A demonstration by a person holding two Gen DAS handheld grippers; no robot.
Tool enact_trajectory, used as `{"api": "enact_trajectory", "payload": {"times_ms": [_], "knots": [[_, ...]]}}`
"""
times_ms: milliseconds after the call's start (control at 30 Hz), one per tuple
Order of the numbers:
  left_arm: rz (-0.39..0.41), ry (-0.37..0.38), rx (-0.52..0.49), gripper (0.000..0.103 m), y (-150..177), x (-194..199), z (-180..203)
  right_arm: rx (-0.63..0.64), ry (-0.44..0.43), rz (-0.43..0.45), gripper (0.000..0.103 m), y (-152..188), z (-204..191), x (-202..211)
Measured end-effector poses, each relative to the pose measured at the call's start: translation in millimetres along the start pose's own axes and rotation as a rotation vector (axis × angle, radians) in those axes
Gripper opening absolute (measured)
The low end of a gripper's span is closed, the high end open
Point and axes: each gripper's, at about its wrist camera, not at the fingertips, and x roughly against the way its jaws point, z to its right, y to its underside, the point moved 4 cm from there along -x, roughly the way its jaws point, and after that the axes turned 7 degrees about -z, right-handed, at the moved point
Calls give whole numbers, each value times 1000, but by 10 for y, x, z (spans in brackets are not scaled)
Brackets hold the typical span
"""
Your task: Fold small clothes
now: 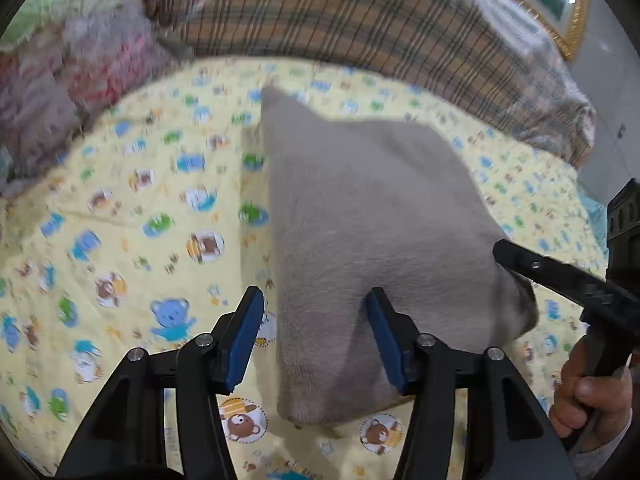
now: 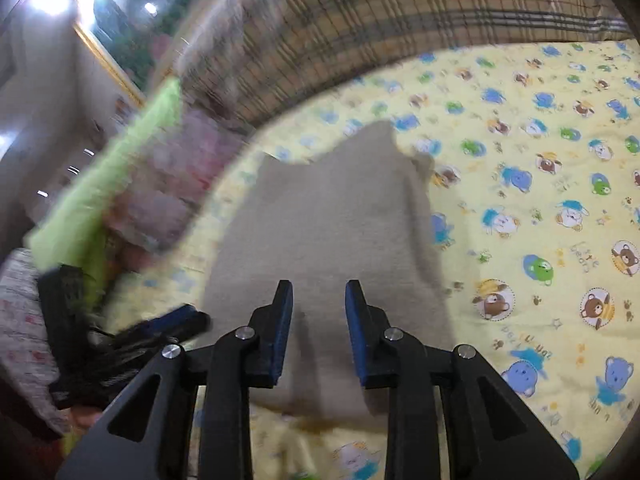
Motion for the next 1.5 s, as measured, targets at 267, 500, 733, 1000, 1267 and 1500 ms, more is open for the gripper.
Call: {"api": "enact_trajectory", "payload": {"times_ms": [267, 500, 733, 1000, 1267, 1500], "knots": [[-5, 39, 12, 61, 176, -118, -2, -95, 17, -15, 0, 168, 515, -197], [17, 3, -14, 63, 399, 161, -98, 22, 1, 21, 4, 364, 190, 205], [-19, -3, 32, 68, 541, -55, -283, -27, 46, -41, 2, 644, 483, 103], [23, 13, 38, 74, 680, 240, -207, 22, 68, 14, 4, 747, 295, 465], [75, 33, 75, 84, 1048, 517, -177, 41, 52, 119, 47, 1062, 174, 828], [33, 77, 73, 88, 1404, 593, -83, 34, 66, 170, 67, 1334, 125, 977]]}}
